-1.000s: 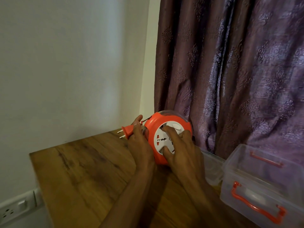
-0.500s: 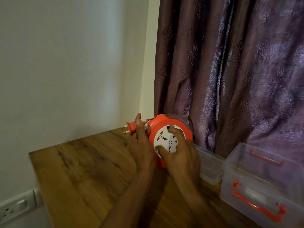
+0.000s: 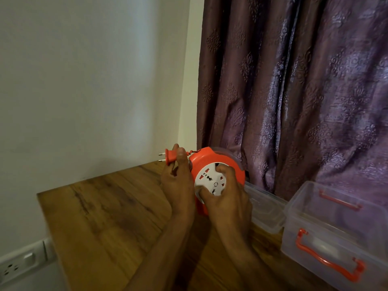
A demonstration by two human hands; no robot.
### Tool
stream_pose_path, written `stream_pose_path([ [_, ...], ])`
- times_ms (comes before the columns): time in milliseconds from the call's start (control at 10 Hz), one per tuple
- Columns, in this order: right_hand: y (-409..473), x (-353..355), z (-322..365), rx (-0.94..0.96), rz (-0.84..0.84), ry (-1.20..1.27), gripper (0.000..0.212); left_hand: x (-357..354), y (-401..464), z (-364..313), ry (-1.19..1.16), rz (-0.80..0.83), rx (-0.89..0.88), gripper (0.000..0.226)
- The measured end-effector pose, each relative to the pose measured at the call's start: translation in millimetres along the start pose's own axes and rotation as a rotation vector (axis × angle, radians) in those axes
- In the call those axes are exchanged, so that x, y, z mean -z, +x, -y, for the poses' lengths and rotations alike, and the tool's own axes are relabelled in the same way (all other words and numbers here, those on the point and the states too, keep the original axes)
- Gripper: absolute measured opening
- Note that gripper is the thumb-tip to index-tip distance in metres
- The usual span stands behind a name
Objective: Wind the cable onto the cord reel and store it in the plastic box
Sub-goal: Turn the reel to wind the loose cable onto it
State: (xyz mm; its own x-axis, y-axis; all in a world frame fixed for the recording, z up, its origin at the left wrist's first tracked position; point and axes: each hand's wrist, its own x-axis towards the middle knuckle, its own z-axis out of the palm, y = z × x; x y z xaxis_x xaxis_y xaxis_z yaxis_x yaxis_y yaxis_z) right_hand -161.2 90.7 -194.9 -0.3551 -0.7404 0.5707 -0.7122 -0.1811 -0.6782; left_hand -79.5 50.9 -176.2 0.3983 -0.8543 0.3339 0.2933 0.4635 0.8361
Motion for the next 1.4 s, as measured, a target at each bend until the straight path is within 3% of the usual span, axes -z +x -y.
stream_pose_path([
  [100, 2, 1, 0, -0.054, -0.031, 0.068, 0.058, -4, -10, -4, -0.001, -0.002, 0.045, 0.011],
  [200, 3, 0, -1, -0.106, -0.039, 0.117, 0.058, -4, -13, -13, -0.037, -0.002, 0.069, 0.015],
  [300, 3, -3, -1, -0.110, -0.043, 0.111, 0.059, -4, -15, -26, -0.027, 0.016, 0.079, 0.034],
  [700, -1, -4, -1, 0.018, -0.021, 0.011, 0.065, -6, -4, -17, 0.139, -0.016, 0.067, 0.048],
  [900, -4, -8, -1, 0.026, -0.027, 0.044, 0.064, 1, 1, -24, 0.147, 0.076, 0.202, 0.053],
  [1100, -3, -7, -2, 0.031, -0.005, 0.002, 0.064, 1, 5, -18, 0.248, -0.053, 0.002, 0.049],
  [1400, -3, -6, -5, 0.056, 0.030, -0.086, 0.062, 2, 21, 3, 0.278, -0.102, -0.060, 0.034],
])
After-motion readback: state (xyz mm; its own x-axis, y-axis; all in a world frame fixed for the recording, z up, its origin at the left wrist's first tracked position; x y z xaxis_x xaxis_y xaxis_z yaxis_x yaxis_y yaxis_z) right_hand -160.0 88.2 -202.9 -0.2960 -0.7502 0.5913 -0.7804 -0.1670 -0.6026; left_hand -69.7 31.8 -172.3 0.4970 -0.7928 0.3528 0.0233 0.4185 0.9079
